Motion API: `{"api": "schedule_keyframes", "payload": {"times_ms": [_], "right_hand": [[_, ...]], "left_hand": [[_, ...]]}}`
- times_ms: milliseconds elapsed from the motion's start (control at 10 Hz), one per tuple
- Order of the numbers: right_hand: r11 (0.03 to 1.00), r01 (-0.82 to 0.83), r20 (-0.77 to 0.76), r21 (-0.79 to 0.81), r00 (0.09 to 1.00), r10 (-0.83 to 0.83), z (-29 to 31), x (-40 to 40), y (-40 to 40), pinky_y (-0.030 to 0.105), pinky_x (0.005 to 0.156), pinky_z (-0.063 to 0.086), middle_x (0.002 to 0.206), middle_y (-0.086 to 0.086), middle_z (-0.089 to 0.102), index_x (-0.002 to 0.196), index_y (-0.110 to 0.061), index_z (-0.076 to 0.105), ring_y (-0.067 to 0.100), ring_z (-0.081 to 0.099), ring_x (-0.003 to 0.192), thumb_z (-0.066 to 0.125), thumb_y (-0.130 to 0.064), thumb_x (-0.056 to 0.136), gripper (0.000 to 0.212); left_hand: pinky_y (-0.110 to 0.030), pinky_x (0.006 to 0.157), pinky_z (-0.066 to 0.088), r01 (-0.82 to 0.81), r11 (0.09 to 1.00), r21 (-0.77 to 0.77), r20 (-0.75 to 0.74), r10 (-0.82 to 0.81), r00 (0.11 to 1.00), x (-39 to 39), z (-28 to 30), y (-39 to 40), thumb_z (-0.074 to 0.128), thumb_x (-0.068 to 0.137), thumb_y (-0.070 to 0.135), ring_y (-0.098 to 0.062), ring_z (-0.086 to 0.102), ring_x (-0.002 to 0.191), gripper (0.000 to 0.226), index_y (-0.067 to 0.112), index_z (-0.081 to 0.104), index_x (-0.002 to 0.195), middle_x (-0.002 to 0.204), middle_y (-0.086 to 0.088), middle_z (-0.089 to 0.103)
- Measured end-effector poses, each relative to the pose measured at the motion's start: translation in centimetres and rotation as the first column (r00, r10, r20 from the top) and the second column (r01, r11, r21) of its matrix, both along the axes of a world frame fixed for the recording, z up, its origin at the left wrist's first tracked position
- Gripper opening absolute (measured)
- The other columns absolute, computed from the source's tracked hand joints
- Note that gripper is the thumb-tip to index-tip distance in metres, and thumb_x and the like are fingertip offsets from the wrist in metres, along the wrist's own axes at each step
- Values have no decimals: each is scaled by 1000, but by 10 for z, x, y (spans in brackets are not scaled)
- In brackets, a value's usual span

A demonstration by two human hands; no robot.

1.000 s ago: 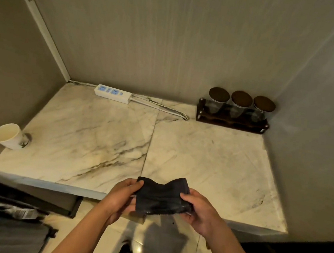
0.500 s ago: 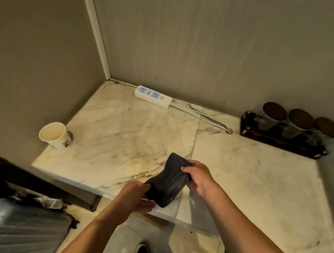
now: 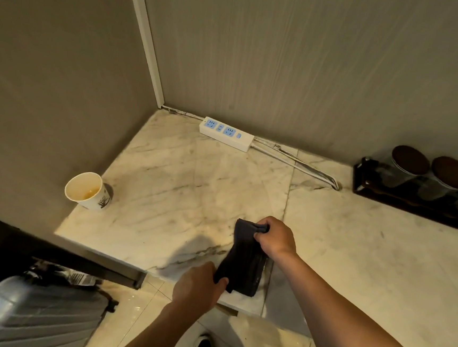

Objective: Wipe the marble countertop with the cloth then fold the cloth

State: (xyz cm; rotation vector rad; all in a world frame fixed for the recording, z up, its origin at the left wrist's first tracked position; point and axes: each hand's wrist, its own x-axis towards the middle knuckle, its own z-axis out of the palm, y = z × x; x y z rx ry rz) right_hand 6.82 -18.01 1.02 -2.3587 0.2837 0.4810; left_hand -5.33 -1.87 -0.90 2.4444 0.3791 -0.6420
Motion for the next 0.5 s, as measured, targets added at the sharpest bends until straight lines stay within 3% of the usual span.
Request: {"api": "schedule_keyframes", "payload": {"times_ms": [100,400,500], "right_hand": [[995,-58,32,-86,998,61,-1,2,0,26,68,42,98,2,64,90,-22,64,24,61,89,67,-14,80,13],[998,-2,98,-71,995,9,3,-2,-11,31,84,49,114,5,61,112,-18,63,23,60,102,62,-23,86,27],[991,-38,279,-129,958,73,19,-8,-18,33,92,46,119,7,59,117,-17,61,24,54,109,57,-23,89,29]], "left_hand": [[-31,75,53,29,998,63,30,-31,999,0,-1,-1,51,84,56,-12,59,77,28,29,52,92,81,8,59],[-29,70,47,41,971,237,190,-88,978,10,15,-3,46,87,57,-15,62,84,37,28,47,110,97,5,63],[-29,66,48,31,940,340,337,-152,929,22,33,4,37,91,53,-16,60,81,35,26,48,111,103,4,64]]}}
